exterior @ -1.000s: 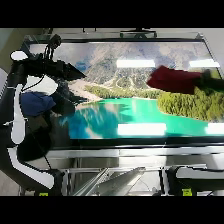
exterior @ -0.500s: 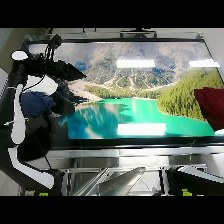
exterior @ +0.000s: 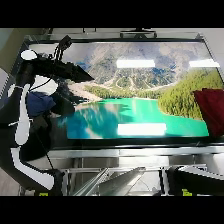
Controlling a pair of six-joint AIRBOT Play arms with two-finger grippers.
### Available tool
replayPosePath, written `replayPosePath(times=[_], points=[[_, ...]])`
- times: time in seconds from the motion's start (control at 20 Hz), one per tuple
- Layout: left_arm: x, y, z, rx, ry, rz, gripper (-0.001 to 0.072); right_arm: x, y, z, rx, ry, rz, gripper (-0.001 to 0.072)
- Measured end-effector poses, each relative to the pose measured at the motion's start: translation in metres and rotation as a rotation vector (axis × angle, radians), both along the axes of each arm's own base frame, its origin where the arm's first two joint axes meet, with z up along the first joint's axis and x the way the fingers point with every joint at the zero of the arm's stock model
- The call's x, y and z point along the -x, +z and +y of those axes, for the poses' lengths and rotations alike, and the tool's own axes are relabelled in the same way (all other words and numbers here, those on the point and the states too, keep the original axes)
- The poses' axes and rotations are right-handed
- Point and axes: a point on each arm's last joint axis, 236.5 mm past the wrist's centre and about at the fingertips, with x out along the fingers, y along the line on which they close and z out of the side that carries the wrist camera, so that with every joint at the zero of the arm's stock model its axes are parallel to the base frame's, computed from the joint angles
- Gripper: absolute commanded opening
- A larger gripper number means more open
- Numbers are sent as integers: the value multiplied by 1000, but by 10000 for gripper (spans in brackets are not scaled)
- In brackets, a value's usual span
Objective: Fold the shirts.
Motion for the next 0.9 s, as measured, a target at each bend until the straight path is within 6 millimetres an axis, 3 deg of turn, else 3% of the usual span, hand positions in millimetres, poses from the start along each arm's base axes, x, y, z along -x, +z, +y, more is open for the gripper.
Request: replayPosePath(times=[0.05,0.1,0.3,0.35,0.4,0.5,0.55,0.6,0.65,0.8,0.9], points=[[-1,0,1,0,4,1,5,0,6,2,-12,-4,-4,289],[-4,0,4,-1,19,6,-2,1,14,4,-28,-15,-10,225],[-14,8,25,-7,87,7,-2,3,51,22,-83,-33,-24,230],[-15,15,32,-6,105,-7,-2,8,56,28,-98,-40,-6,248],[-15,23,40,-7,125,-23,-2,16,59,36,-116,-43,27,352],[-13,42,56,-8,160,-67,-2,31,62,48,-140,-43,91,359],[-9,52,62,-10,169,-91,-2,36,64,53,-150,-43,111,315],[-4,63,69,-13,182,-123,-2,37,68,60,-163,-36,117,90],[1,75,75,-15,195,-159,-3,34,73,67,-170,-21,107,43],[22,110,92,-26,244,-276,-2,2,103,97,-162,76,13,27],[39,124,98,-29,283,-322,-2,-26,130,128,-117,184,-53,28]])
